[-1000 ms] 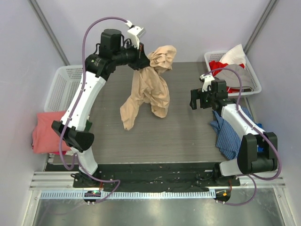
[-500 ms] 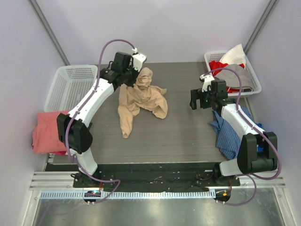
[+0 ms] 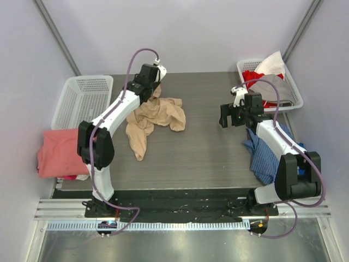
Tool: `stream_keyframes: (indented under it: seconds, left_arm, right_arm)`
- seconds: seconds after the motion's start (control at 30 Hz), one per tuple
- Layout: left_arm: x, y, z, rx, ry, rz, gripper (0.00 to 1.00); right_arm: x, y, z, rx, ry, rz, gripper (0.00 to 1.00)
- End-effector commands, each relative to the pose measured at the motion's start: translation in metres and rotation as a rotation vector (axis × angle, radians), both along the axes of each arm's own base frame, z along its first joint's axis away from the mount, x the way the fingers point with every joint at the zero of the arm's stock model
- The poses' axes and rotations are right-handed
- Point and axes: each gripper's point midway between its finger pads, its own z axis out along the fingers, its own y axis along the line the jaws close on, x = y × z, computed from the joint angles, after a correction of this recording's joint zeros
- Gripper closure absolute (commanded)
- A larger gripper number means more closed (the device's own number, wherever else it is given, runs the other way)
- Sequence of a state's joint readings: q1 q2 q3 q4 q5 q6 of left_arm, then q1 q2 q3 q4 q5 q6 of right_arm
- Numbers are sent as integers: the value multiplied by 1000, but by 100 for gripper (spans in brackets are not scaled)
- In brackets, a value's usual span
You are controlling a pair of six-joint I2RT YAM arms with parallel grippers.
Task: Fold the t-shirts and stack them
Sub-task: Move the tshirt to the center of the board, then flatten out the tshirt
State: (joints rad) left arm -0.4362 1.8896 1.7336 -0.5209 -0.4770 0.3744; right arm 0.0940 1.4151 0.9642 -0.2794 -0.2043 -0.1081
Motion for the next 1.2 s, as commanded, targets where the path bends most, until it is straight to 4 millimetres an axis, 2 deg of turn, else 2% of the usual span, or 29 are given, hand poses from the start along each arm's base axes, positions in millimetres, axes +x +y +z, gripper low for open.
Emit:
stream_keyframes:
  seconds: [0.0, 0.07, 0.1, 0.13, 0.17, 0.2, 0.23, 0.27, 0.3, 0.33, 0.37, 0.4, 0.43, 0.5, 0.53, 0.57, 0.63, 0.7, 0.83, 0.87, 0.93, 0.97, 1.0, 1.17]
  left_arm:
    - [19, 22, 32, 49, -157, 135, 25]
    - [16, 23, 30, 44, -154, 134, 14]
    - [15, 23, 32, 38, -162, 135, 4]
    - [11, 26, 40, 28, -181, 140, 0]
    - [9, 27, 39, 28, -178, 135, 0]
    - [6, 27, 42, 23, -180, 128, 0]
    - [1, 27, 51, 2, -190, 118, 0]
    - [-7, 28, 47, 1, -163, 111, 0]
    - [-13, 29, 47, -7, -152, 105, 0]
    - [-18, 28, 44, -18, -137, 94, 0]
    - [-32, 33, 44, -23, -122, 88, 0]
    - [-40, 34, 41, -26, -105, 80, 0]
    - [-51, 34, 26, -37, -64, 60, 0]
    - [-75, 36, 23, -59, -23, 27, 0]
    - [-89, 38, 2, -52, 35, 15, 0]
    - [-99, 36, 2, -74, 39, -12, 0]
    - [-114, 40, -22, -63, 93, -22, 0]
    - [-121, 45, -27, -52, 91, -20, 0]
    - [-135, 44, -57, -57, 157, -47, 0]
    - [-137, 43, -62, -60, 169, -50, 0]
    - [-137, 43, -72, -62, 190, -41, 0]
    - [-136, 43, -73, -60, 192, -38, 0]
    - [-135, 43, -75, -65, 194, -35, 0]
    - [-124, 45, -84, -71, 208, -23, 1]
  right_arm:
    - [-6, 19, -4, 36, 54, 98, 0]
    - [-11, 36, -5, 39, 78, 163, 0]
    - [-14, 43, -9, 33, 92, 187, 0]
    - [-15, 49, -10, -2, 86, 215, 0]
    - [-22, 69, -10, -28, 81, 280, 0]
    - [-26, 81, -12, -66, 73, 320, 0]
    - [-26, 85, -13, -133, 54, 340, 0]
    - [-28, 95, -14, -166, 41, 369, 1]
    - [-37, 116, -15, -190, 31, 432, 1]
    - [-37, 120, -21, -222, 38, 444, 2]
    - [-37, 129, -19, -228, 31, 465, 3]
    - [-41, 139, -21, -236, 34, 499, 6]
    - [-43, 146, -28, -251, 46, 522, 7]
    - [-45, 161, -25, -283, 20, 573, 8]
    - [-45, 166, -28, -297, 23, 589, 9]
    - [-40, 173, -23, -307, 3, 597, 10]
    - [-36, 185, -20, -311, -12, 614, 13]
    - [-26, 194, -17, -319, -18, 622, 18]
    - [-16, 213, -15, -352, -32, 659, 25]
    - [-15, 224, -8, -352, -46, 676, 28]
    - [-17, 233, -16, -378, -23, 709, 32]
    - [-20, 246, -11, -382, -40, 736, 34]
    - [-21, 251, -13, -387, -38, 750, 35]
    - [-29, 264, -18, -424, -47, 783, 39]
